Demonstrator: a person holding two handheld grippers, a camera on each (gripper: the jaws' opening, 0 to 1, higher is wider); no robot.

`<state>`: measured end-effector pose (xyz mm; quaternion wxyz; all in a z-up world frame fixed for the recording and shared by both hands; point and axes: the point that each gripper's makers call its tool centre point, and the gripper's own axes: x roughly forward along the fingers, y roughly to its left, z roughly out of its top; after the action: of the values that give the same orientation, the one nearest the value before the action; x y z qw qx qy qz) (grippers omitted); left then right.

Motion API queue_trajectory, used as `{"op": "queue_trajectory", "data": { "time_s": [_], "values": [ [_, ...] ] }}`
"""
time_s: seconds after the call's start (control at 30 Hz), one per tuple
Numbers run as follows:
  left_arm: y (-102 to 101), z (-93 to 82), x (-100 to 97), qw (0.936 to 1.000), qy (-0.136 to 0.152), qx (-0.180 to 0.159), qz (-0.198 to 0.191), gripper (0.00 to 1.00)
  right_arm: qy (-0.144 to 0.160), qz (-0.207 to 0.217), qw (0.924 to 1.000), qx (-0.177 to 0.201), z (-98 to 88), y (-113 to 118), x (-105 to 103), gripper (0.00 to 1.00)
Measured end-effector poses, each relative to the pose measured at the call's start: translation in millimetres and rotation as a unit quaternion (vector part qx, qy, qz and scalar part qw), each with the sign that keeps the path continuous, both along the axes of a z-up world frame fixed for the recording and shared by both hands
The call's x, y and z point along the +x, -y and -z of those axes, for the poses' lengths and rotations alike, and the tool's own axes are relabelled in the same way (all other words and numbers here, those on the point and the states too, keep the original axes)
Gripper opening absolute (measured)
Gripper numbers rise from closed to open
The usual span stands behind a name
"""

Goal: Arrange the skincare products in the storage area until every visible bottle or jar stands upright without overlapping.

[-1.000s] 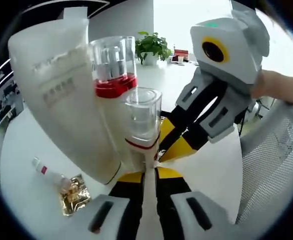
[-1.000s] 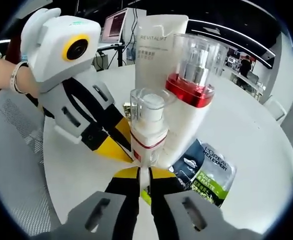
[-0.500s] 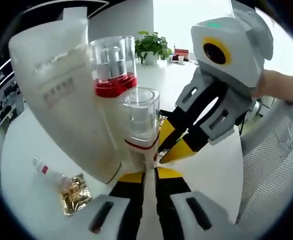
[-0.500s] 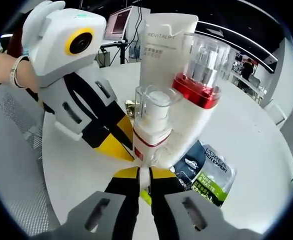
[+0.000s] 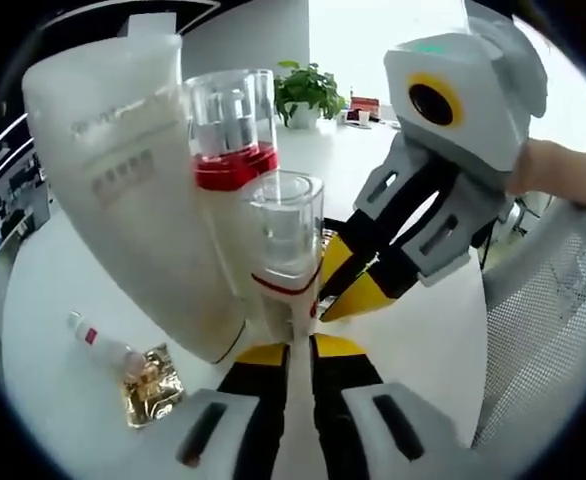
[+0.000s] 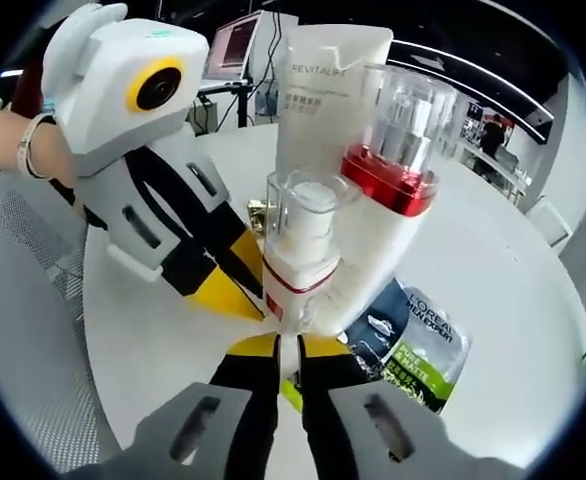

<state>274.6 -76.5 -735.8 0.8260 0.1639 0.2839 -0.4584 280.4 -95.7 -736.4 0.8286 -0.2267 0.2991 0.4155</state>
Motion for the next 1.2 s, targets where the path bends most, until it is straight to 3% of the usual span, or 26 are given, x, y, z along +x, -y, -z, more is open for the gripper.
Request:
{"op": "queue_trajectory", "data": {
  "time_s": [0.37,0.83,1.2],
  "values": [
    [-4,-1.6,-2.6,1.0,-0.002,-0.001,-0.003,0.07,0.002,0.001,1.0,0.001,-1.5,0,0,0.08],
    [-30,-16.3,-7.1,0.9999,0.001,-0.001,-0.015,0.1,0.001,0.002,1.0,-0.002,-4.9,0,-7,0.12],
    [-38,-30.2,-20.3,0.9999,-0.007,-0.015,-0.003,0.22,-0.005,0.017,0.9998,-0.005,-15.7,10,-9,0.24]
  ]
}}
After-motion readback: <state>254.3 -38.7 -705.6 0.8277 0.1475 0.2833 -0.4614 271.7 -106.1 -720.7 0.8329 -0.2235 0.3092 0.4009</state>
